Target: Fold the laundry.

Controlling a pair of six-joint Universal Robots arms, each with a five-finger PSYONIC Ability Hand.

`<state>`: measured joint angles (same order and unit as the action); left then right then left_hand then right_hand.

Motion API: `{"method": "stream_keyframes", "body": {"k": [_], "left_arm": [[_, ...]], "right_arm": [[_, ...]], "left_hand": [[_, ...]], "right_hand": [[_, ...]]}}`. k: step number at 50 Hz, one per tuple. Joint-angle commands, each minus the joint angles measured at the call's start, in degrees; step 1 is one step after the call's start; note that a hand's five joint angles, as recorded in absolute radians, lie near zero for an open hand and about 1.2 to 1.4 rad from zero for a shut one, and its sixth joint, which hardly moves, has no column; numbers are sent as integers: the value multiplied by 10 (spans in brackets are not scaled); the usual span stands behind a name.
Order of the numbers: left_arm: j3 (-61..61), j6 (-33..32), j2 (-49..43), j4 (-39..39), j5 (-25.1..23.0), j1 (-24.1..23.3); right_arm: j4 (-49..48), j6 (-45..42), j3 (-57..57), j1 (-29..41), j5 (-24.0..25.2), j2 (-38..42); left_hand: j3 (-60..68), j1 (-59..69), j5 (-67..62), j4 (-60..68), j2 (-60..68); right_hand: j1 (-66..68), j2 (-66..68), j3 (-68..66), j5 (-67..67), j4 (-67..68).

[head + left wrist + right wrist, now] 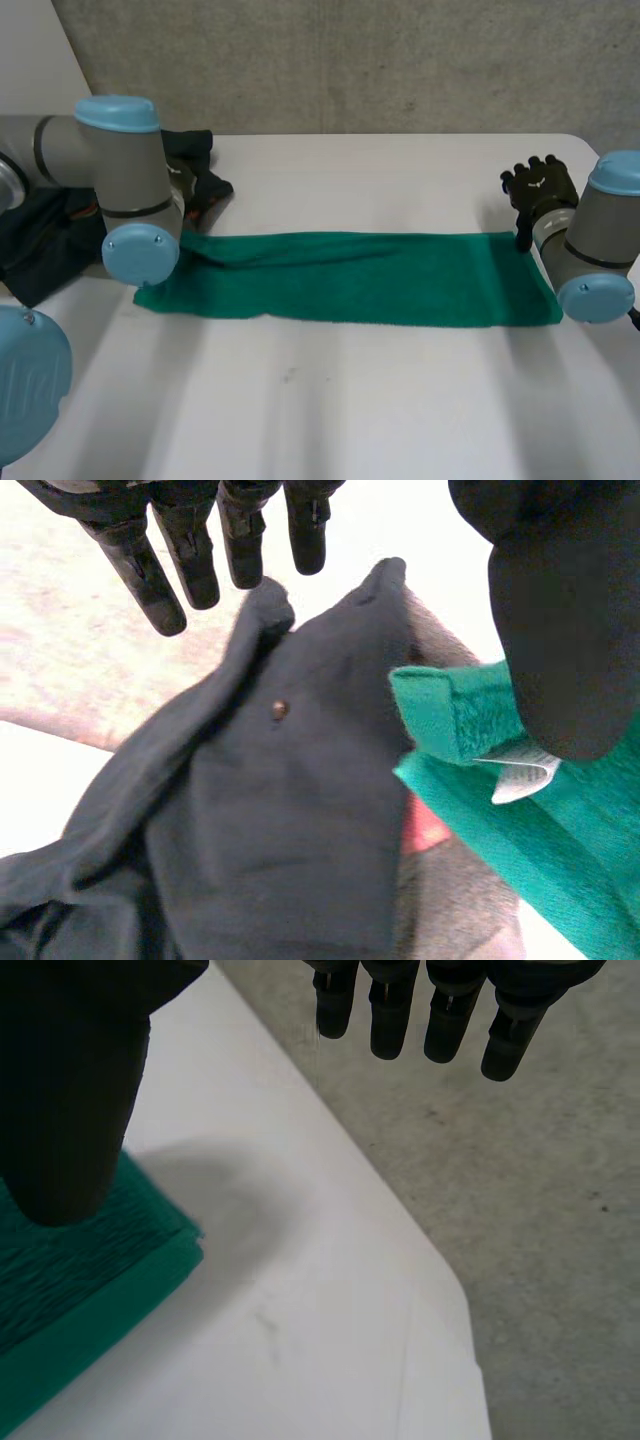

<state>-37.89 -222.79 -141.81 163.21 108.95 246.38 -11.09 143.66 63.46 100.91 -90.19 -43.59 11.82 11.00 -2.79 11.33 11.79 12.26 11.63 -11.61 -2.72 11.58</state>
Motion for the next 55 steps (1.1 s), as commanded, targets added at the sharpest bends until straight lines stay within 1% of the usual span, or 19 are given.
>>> {"method": "stream_keyframes", "body": {"k": [1,3,6,10,11,16,20,23,26,29,33,37,38,44,49,52,53,55], "left_arm": [[-80,29,75,-1,-37,8],[-112,29,95,0,-57,10],[-187,26,130,4,-105,16],[-227,18,133,17,-138,20],[-231,15,130,22,-140,20],[-227,4,102,69,-131,24],[-192,0,65,105,-116,25],[-164,-2,45,113,-102,29],[-160,7,49,105,-83,35],[-171,19,60,99,-85,36],[-201,32,83,101,-103,34],[-228,37,102,112,-103,32],[-173,2,49,109,-100,31],[-175,9,44,109,-103,31],[-176,32,60,109,-102,31],[-182,74,81,111,-103,31],[-188,113,98,114,-106,34],[-196,162,116,122,-114,38]], "right_arm": [[22,51,24,-11,33,-48],[33,59,39,-14,47,-63],[55,74,67,-24,78,-95],[75,74,86,-26,97,-108],[80,74,90,-26,99,-110],[96,73,111,-25,106,-112],[95,76,121,-26,103,-112],[95,80,126,-26,102,-113],[94,91,134,-26,105,-118],[91,99,140,-26,105,-123],[71,107,146,-26,103,-125],[55,109,154,-25,102,-120],[76,98,127,-4,100,-125],[73,130,128,-9,104,-134],[72,160,129,-12,111,-144],[72,188,132,-13,123,-155],[73,206,135,-14,130,-162],[73,224,138,-14,139,-170]], "left_hand": [[-18,-10,28,-13,-18],[-18,-10,28,-13,-18],[-18,-10,28,-13,-18],[-18,-10,28,-13,-18],[-18,-10,28,-13,-18],[-18,-10,28,-13,-18],[-18,-10,28,-13,-18],[-18,-10,28,-13,-18],[-18,-10,28,-13,-18],[-18,-10,28,-13,-18],[-18,-10,28,-13,-18],[-18,-10,28,-13,-18],[-18,-10,28,-13,-18],[-18,-10,28,-13,-18],[-18,-10,28,-13,-18],[-18,-10,28,-13,-18],[-18,-10,28,-13,-18],[-18,-10,28,-13,-18]], "right_hand": [[-23,-16,16,27,-16],[-23,-16,16,27,-16],[-23,-16,16,27,-16],[-23,-16,16,27,-16],[-23,-16,16,27,-16],[-23,-16,16,27,-16],[-23,-16,16,27,-16],[-23,-16,16,27,-16],[-23,-16,16,27,-16],[-23,-16,16,27,-16],[-23,-16,16,27,-16],[-23,-16,16,27,-16],[-23,-16,16,27,-16],[-23,-16,16,27,-16],[-23,-16,16,27,-16],[-23,-16,16,27,-16],[-23,-16,16,27,-16],[-23,-16,16,27,-16]]}}
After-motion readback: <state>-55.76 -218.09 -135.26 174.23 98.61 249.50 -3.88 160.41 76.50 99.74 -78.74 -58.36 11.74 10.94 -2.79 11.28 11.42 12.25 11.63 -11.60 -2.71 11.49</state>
